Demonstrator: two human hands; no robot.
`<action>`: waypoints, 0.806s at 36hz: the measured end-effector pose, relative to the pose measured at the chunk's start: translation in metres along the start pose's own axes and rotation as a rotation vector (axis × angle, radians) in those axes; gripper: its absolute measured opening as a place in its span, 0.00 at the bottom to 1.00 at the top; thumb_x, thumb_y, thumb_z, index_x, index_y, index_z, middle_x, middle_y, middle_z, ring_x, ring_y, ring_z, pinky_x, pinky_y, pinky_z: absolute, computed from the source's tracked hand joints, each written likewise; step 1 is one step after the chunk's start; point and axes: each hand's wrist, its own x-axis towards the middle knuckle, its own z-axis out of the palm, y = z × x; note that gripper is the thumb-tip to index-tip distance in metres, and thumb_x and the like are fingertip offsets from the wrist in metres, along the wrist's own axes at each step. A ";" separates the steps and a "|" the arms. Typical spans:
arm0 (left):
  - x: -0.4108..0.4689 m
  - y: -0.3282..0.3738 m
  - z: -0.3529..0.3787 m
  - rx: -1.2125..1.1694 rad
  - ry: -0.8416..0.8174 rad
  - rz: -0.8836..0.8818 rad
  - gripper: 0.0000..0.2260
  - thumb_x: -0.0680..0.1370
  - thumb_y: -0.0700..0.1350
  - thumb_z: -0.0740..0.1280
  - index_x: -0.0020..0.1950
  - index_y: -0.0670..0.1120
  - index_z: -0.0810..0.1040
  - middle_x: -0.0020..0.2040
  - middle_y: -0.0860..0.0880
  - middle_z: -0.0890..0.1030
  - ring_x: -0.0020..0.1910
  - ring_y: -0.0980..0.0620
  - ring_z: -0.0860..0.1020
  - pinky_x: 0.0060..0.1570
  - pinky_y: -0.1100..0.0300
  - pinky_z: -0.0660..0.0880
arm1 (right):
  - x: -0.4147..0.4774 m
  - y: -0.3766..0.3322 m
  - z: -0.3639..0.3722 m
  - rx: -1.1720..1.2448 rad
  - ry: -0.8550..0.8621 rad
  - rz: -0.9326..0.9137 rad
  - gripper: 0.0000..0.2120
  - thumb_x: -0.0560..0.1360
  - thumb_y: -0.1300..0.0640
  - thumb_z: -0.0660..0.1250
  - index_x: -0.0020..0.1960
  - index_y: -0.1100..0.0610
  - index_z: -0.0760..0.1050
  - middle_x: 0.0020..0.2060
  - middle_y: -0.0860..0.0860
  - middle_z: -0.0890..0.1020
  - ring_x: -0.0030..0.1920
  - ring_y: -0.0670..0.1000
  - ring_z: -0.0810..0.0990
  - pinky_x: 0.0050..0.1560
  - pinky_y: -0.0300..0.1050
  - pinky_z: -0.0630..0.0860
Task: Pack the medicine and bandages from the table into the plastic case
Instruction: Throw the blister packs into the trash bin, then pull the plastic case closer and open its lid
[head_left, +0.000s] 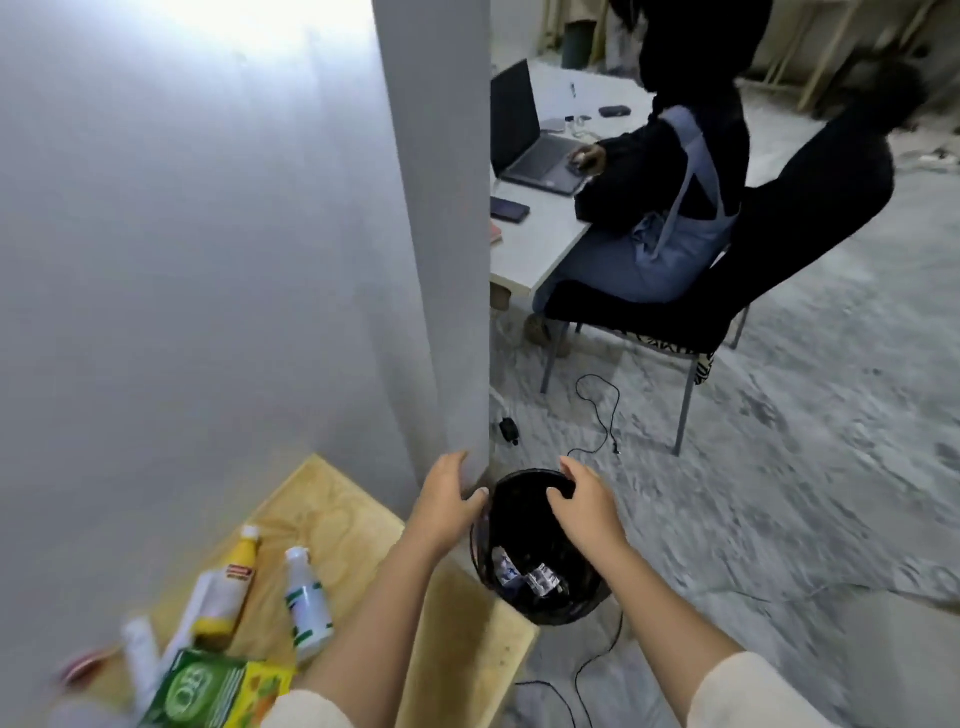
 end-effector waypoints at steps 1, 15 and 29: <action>-0.015 -0.002 -0.013 -0.008 0.029 0.003 0.28 0.78 0.49 0.64 0.75 0.44 0.59 0.74 0.47 0.63 0.71 0.47 0.66 0.67 0.53 0.66 | -0.012 -0.013 0.003 -0.002 -0.003 -0.025 0.23 0.77 0.60 0.62 0.71 0.56 0.63 0.68 0.53 0.70 0.69 0.53 0.68 0.67 0.47 0.66; -0.241 -0.136 -0.141 0.079 0.351 -0.037 0.25 0.75 0.50 0.64 0.71 0.47 0.64 0.70 0.49 0.67 0.70 0.49 0.65 0.71 0.53 0.59 | -0.196 -0.138 0.142 -0.075 -0.158 -0.444 0.20 0.73 0.62 0.66 0.65 0.61 0.71 0.63 0.56 0.76 0.64 0.54 0.73 0.63 0.43 0.67; -0.441 -0.310 -0.193 0.139 0.671 -0.359 0.34 0.78 0.53 0.64 0.78 0.46 0.52 0.79 0.51 0.49 0.78 0.54 0.45 0.71 0.65 0.44 | -0.334 -0.187 0.309 -0.264 -0.539 -0.869 0.20 0.75 0.59 0.65 0.67 0.56 0.69 0.66 0.53 0.74 0.65 0.52 0.73 0.62 0.42 0.68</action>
